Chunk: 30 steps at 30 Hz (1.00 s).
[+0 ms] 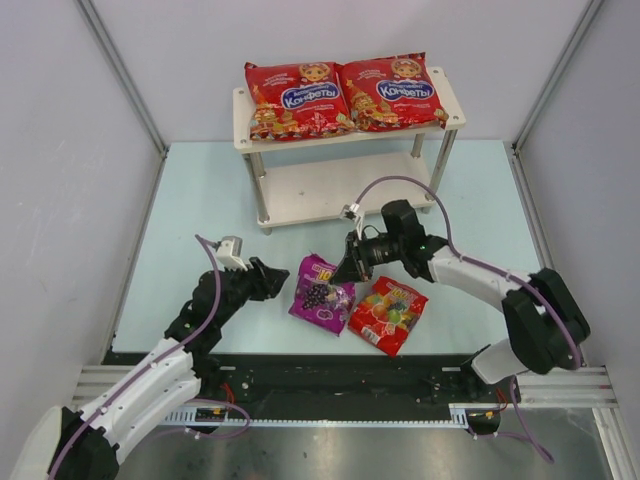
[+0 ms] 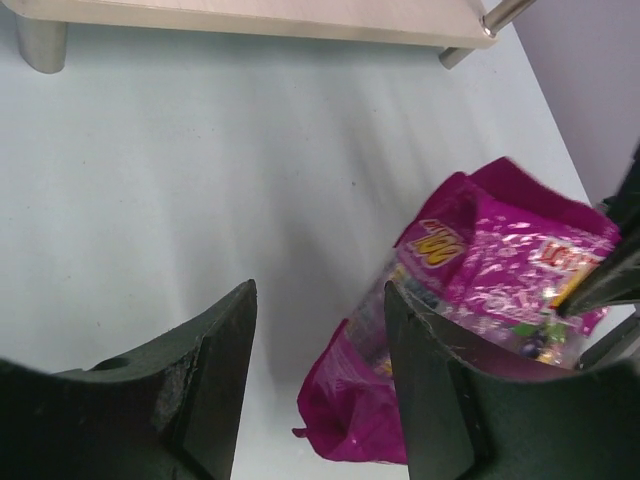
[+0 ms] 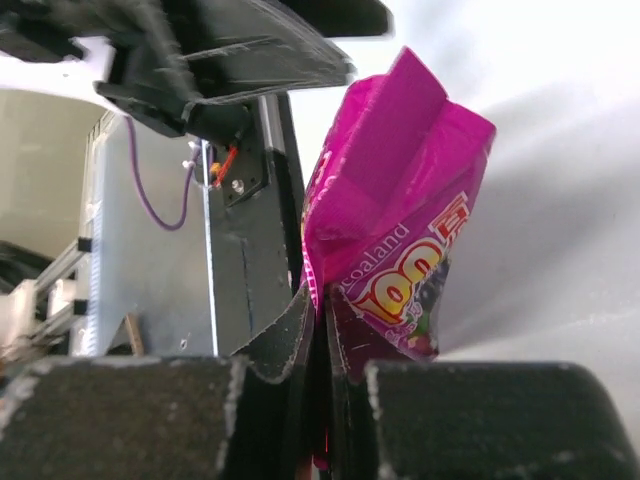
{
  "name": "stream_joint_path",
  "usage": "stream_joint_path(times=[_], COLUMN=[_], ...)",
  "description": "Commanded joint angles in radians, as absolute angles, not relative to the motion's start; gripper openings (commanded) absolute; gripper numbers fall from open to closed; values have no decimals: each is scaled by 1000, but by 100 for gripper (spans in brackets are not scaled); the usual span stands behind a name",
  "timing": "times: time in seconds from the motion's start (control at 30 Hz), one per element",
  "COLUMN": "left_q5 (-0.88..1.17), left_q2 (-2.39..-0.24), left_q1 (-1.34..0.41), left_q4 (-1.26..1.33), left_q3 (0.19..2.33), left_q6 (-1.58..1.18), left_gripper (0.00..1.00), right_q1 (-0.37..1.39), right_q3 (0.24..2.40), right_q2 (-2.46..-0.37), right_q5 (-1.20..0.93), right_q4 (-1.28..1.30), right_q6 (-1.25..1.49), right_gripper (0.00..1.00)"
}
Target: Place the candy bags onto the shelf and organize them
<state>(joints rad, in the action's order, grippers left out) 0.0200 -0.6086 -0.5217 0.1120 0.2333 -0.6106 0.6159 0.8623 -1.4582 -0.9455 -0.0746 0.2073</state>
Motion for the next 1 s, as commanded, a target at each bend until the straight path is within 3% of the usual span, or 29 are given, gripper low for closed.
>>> stream_joint_path(times=[0.0,0.17,0.23,0.27,0.3,0.4,0.63,0.97], left_q5=[17,17,15,17,15,21,32,64], left_q2=[-617,-601,-595,-592,-591,-583,-561,-560], left_q1=[-526,-526,-528,-528,-526,-528,-528,-526], left_q4=[106,94,86,83,78,78,77,86], left_q3=[272,261,258,255,255,245,229,215], left_q6=[-581,-575,-571,-569,-566,-569,-569,-561], left_gripper=[59,59,59,59,59,59,59,69], right_q1=[638,660,670,673,679,680,681,779], right_q3=[998,1103,1149,1167,1199,1241,1240,971], right_q2=[-1599,-1704,-1733,-1743,-1752,-1787,-1732,-1416], right_q5=[-990,-861,-815,-795,-772,-664,-268,251], right_q4=[114,271,301,310,327,334,322,131], right_q6=[167,77,60,46,29,41,194,494], right_gripper=[8,8,15,18,32,51,57,61])
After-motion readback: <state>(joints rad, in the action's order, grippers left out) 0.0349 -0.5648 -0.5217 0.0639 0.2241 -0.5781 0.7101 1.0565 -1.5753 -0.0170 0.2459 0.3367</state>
